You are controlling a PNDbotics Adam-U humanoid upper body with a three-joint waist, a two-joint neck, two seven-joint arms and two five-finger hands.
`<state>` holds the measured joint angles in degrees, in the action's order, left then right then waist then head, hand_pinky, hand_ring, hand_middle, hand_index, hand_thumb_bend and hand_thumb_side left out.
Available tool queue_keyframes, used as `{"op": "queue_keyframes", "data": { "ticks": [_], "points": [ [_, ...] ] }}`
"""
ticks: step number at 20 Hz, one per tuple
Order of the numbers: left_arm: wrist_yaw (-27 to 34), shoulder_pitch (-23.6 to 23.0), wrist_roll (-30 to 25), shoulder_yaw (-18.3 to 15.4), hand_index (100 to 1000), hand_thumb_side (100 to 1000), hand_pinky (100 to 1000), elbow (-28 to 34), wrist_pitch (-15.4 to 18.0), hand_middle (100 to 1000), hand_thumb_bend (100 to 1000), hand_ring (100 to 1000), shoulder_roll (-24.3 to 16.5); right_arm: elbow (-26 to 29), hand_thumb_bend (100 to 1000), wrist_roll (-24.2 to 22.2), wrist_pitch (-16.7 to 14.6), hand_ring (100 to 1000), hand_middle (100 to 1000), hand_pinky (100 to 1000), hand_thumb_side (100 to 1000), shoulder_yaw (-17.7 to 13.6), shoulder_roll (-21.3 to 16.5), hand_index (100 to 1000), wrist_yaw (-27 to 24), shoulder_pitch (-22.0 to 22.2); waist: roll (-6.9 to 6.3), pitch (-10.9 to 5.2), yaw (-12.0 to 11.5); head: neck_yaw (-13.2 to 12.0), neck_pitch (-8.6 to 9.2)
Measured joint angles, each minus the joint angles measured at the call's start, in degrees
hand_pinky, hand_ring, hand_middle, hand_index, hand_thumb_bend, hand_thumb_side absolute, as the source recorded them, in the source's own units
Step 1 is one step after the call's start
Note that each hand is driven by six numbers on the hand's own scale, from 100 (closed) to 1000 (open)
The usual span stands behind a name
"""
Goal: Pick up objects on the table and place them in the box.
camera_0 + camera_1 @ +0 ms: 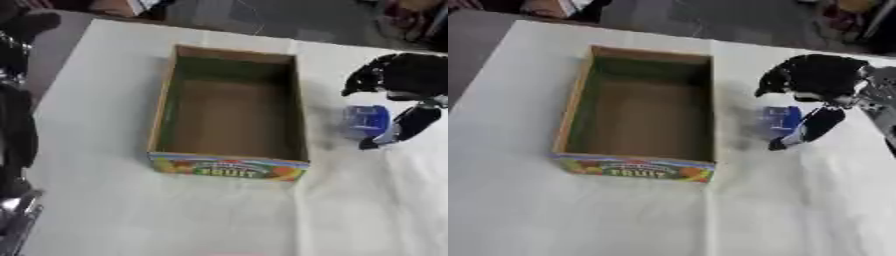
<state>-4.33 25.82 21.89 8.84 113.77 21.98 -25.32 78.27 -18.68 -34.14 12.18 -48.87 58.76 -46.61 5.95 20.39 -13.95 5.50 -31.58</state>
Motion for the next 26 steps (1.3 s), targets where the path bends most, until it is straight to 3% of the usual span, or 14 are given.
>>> {"op": "queue_keyframes", "data": {
  "ticks": [26],
  "points": [
    [0.37,1.01,-0.47,0.14,861,831,908,0.00,0.44,946,406,731,0.32,-4.71,636,4.73,1.60,786,751,756,850,-2.33,-0.01,839,4.29,1.41,0.24,1.61,-0.70,-0.23,0.14]
  ]
}}
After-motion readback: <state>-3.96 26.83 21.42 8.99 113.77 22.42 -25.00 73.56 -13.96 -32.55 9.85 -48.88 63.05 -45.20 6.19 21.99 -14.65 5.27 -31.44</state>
